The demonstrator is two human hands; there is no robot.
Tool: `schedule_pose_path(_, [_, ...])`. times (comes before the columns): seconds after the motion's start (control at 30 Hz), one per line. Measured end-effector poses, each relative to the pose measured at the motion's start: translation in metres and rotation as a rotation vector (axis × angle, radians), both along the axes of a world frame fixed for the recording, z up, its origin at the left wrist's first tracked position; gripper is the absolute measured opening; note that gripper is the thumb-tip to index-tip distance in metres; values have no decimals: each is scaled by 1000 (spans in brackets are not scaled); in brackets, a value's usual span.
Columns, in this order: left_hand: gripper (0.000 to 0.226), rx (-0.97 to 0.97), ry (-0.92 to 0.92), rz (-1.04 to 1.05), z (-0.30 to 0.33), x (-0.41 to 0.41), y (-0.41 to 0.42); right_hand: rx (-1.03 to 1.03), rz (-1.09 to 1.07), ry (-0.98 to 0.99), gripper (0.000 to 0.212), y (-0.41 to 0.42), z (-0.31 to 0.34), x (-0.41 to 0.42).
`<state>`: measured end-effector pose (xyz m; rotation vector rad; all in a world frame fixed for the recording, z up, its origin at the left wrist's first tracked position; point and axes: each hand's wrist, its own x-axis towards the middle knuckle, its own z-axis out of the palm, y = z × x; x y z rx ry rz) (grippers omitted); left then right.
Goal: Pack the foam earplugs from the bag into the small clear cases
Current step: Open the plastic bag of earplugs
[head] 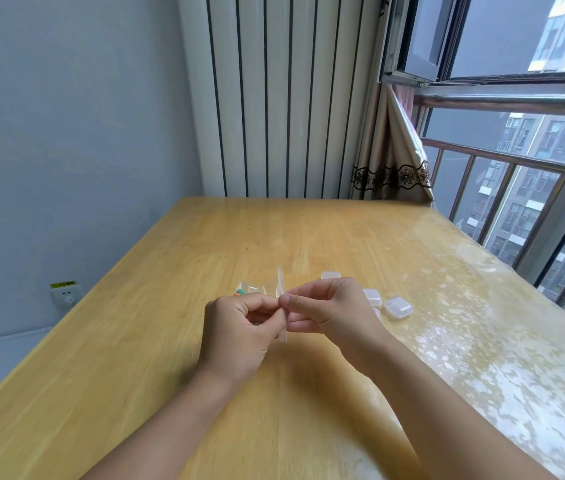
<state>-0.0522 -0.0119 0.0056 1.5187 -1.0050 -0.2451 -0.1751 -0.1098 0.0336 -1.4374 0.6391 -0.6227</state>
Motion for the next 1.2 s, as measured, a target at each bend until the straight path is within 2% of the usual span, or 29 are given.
schedule_pose_path(0.2, [19,39,-71,59,1,-1,0,63,21,-47,16,1,0,1])
schedule_pose_path(0.27, [15,40,56,18,1,0,0,110,14,-69,18,1,0,0])
schedule_pose_path(0.4, [13,6,455,-121,4,4,2,270,71,-150,12,1,0,-2])
schedule_pose_path(0.5, [19,6,565,-184,4,5,2,371,111,-195,8,0,-2,-1])
schedule_pose_path(0.6, [27,-1,630,-217,4,5,1,386,110,-198,11,-1,-1,1])
schedule_pose_path(0.67, [26,-5,609,-220,4,5,1,336,86,-162,22,1,2,0])
schedule_pose_path(0.77, [19,-18,480,-174,3,1,2,195,17,-73,33,2,2,0])
schedule_pose_path(0.87, [20,-42,432,-134,3,-1,3,154,-31,-51,21,2,2,1])
schedule_pose_path(0.97, [17,-55,385,-97,4,0,3,204,15,-73,11,1,7,-1])
schedule_pose_path(1.07, [12,-55,361,-81,6,-1,3,253,106,-117,20,-3,8,-5])
schedule_pose_path(1.13, [7,-37,249,-53,7,-3,5,203,98,-94,23,-4,8,-6])
schedule_pose_path(1.2, [6,-28,51,8,7,-4,6,118,50,-35,20,-2,7,-5])
